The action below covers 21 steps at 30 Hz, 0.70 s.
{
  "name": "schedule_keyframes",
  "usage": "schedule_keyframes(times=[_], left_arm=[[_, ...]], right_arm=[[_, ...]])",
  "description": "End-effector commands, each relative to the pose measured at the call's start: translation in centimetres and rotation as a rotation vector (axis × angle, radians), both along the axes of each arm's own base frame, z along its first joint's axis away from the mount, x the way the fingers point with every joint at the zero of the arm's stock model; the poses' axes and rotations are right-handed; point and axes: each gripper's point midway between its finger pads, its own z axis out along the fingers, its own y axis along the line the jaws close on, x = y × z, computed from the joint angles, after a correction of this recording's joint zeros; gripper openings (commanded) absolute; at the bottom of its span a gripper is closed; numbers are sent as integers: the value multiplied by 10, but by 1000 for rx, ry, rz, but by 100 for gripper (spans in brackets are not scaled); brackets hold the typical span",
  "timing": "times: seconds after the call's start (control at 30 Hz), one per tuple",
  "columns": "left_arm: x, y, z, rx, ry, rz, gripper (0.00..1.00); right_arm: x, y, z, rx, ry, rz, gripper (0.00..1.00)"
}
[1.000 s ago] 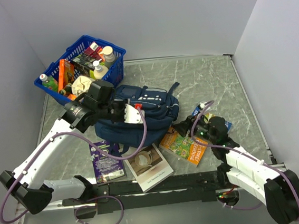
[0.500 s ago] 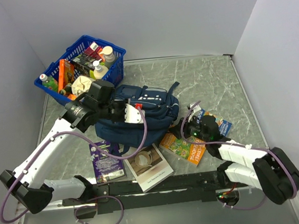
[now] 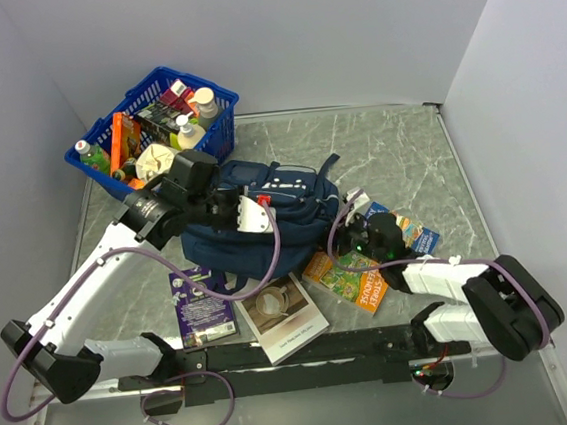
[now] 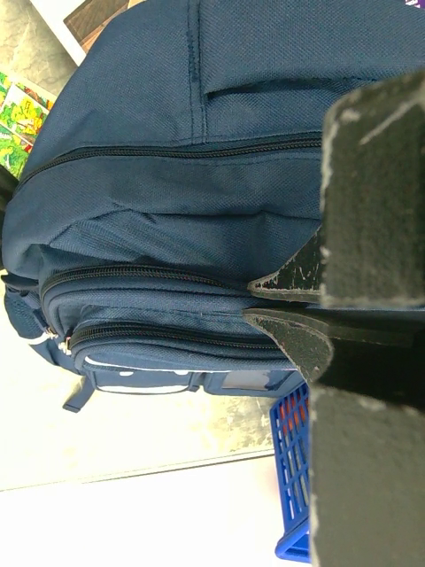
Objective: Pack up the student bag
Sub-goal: Unzip the student bag at the center of the board.
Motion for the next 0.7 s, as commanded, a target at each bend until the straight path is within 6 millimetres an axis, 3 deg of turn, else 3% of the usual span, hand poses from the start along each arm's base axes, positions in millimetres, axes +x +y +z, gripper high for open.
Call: schedule_keyframes(times=[0.0,0.13,0.27,0.47,0.53,0.67], left_arm=[[14,-6,57,-108,-170,0,1],[12,-5,57,-111,-169,0,1],[11,-6,56,-121,-166,-4,1],[13,-8,42,-108,-142,28,1],[18,-7,29,-89,-121,56,1],[21,-3,8,-59,-73,95,1]], right_arm=[[18,10,28,37,-101,-17,46],[14,6,22,25,-88,-32,20],[7,-1,24,15,-79,-50,0],[-9,-8,31,-15,-8,-84,0],[-21,-1,41,-11,-12,-61,0],[-46,-3,39,-24,40,-50,0]])
